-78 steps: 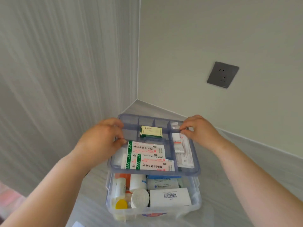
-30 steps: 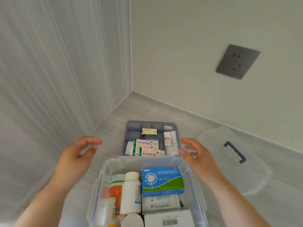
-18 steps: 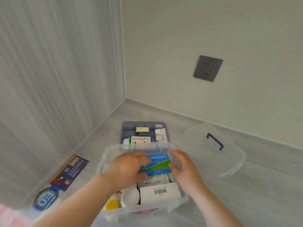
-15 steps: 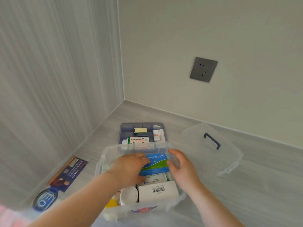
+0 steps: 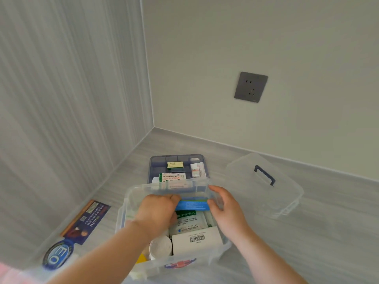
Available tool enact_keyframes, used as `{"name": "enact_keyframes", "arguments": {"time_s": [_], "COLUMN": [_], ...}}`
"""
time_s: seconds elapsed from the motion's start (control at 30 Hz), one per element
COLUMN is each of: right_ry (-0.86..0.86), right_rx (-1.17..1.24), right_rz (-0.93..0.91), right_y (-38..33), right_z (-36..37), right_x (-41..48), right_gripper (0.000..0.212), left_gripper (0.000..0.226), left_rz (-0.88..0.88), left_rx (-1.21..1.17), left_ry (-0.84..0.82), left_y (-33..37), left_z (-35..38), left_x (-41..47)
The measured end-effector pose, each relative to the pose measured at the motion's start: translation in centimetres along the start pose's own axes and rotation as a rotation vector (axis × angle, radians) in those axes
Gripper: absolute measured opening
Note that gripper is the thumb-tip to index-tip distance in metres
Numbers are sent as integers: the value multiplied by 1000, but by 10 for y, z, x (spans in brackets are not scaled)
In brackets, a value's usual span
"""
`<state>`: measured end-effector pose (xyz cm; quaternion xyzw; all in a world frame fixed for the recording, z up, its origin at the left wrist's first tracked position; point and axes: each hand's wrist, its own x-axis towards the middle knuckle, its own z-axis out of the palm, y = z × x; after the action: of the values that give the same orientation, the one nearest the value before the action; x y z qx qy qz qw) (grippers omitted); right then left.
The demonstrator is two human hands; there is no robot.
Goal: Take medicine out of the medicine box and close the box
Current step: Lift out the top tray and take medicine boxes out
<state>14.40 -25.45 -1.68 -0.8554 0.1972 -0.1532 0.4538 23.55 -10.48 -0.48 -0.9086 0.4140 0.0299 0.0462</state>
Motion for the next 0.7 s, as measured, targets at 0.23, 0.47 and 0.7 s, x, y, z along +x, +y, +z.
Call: {"name": "enact_keyframes", "arguments": {"time_s": [0.23,0.47,0.7], "right_ry": [-41,49,41], "right_rx": [61,-46,-700], "right_rz": [42,38,314], "right_y": [-1,33,122], "right_z": [-6,-44,-106], "right_x": [-2,-25,-98], "right_gripper": [41,34,45], "left_gripper": [41,25,37], "left_rz": [-65,55,305], "left_rx": [-98,-276,-426], "left_ry": [149,613,675], "left_y": [-4,15,109], "left_z": [-7,-34,-27], "left_x": [-11,-37,-50]}}
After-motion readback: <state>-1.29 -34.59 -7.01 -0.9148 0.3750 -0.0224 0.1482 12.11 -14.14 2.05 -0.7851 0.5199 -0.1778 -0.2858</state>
